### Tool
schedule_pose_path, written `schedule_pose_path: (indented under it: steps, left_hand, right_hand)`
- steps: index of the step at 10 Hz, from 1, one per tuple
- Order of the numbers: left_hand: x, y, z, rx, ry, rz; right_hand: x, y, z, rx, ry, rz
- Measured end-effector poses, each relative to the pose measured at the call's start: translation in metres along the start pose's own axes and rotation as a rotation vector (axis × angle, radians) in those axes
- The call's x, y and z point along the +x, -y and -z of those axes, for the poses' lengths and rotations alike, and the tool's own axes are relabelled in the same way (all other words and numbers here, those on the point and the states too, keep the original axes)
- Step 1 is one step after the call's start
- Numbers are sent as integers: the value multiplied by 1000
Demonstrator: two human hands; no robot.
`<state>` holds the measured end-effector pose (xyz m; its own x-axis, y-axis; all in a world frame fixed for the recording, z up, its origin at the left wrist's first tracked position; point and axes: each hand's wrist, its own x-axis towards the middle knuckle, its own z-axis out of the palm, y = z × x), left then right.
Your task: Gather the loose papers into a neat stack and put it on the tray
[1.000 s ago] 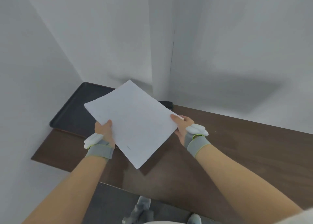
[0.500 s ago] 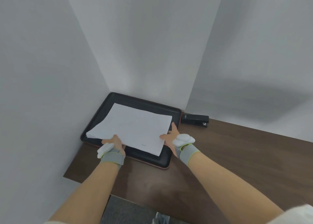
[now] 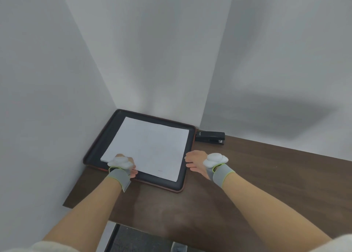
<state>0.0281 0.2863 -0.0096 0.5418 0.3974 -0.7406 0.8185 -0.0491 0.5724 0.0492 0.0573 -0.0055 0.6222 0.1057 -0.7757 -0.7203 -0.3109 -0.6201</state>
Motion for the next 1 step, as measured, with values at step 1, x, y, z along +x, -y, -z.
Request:
schedule_pose_path:
  steps: [1]
  left_hand:
    - [-9,-27,-16,-102,12,-127]
  right_hand:
    - [-21,2,28,82,-107,92]
